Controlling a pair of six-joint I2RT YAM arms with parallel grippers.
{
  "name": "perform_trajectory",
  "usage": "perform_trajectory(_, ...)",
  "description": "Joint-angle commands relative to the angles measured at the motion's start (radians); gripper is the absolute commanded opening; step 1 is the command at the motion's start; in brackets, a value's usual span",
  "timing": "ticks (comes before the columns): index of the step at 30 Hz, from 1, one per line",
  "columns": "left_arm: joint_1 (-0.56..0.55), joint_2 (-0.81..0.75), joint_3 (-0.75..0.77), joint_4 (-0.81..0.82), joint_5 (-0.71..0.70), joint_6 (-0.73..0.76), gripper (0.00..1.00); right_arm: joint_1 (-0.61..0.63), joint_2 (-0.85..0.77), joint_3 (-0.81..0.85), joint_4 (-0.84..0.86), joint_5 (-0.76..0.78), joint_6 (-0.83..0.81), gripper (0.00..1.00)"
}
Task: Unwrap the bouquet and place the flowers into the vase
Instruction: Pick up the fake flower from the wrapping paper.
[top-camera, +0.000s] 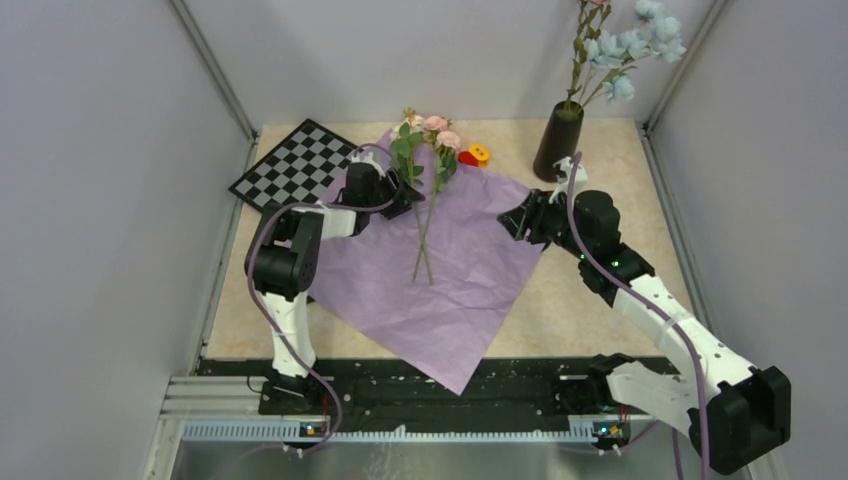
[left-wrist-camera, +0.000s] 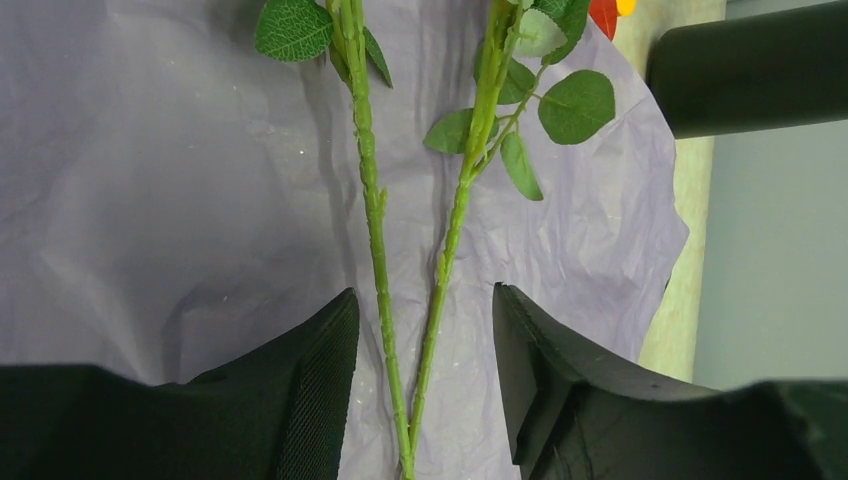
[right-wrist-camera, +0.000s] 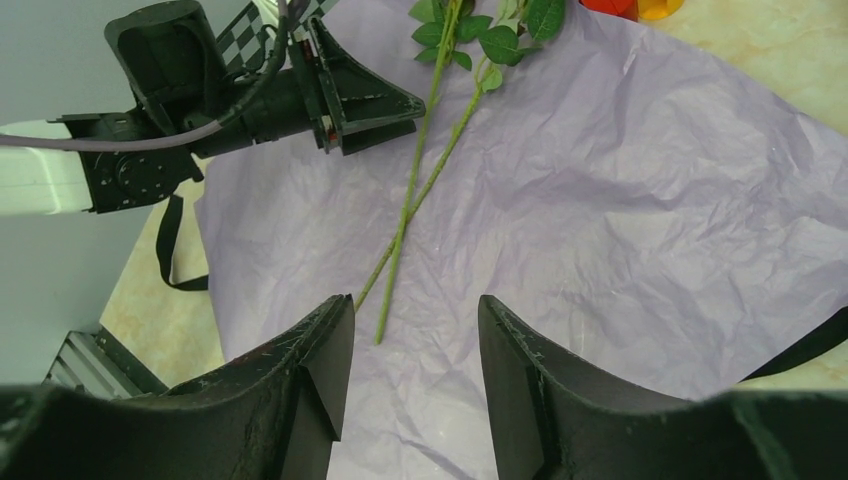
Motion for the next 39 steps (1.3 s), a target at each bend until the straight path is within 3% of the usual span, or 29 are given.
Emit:
perform_trajectory(1, -0.002, 0.041, 0.061, 0.023, 0.058, 0.014, 0.54, 0.005, -0.03, 0.018, 0.006, 0.008, -0.005, 0.5)
perform_trajectory(13, -0.003, 0.071, 0.06, 0.045, 0.093, -0.021, 0.47, 0.005, -0.045, 0.03, -0.016, 0.022, -0.012, 0.49)
perform_trajectory(24, -0.004, 0.092, 0.05, 0.056, 0.097, -0.042, 0.46, 0.005, -0.056, 0.035, -0.027, 0.019, -0.02, 0.48)
perform_trajectory(28, -0.004, 0.1, 0.046, 0.064, 0.095, -0.048, 0.4, 0.006, -0.059, 0.035, -0.029, 0.016, -0.02, 0.48)
perform_trajectory(39, -0.005, 0.129, 0.041, 0.089, 0.105, -0.07, 0.35, 0.005, -0.059, 0.038, -0.029, 0.013, -0.019, 0.48)
